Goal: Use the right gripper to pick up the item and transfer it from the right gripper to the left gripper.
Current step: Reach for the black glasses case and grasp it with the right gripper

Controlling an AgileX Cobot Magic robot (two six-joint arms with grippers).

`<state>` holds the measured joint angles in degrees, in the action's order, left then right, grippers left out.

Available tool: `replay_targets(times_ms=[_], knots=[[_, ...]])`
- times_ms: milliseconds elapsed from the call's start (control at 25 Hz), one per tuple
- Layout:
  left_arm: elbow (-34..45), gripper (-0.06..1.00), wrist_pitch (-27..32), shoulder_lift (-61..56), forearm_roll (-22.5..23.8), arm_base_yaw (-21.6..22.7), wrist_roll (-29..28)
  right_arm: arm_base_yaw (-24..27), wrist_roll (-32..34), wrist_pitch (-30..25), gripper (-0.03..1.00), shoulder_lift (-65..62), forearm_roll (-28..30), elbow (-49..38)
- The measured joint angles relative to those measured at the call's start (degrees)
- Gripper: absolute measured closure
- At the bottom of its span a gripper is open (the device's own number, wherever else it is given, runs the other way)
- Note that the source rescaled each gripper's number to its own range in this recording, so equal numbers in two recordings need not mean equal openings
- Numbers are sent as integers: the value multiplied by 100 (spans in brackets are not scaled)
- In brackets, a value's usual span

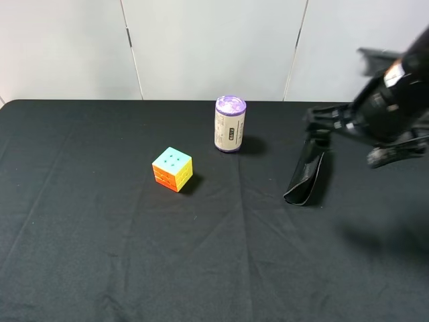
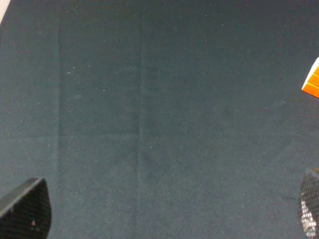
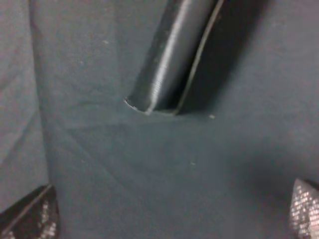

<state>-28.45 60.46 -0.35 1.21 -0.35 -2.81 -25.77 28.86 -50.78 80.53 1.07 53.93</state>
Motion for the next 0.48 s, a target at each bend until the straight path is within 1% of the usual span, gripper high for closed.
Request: replay_targets(times_ms=[80, 280, 480], knots=[[0, -4, 0, 0, 0, 0, 0, 0, 223, 220, -3, 323, 50, 0], [0, -4, 0, 0, 0, 0, 0, 0, 696, 738, -3, 1101, 468, 11], [0, -4, 0, 0, 0, 0, 0, 0, 867, 1313, -3, 1715, 567, 11]])
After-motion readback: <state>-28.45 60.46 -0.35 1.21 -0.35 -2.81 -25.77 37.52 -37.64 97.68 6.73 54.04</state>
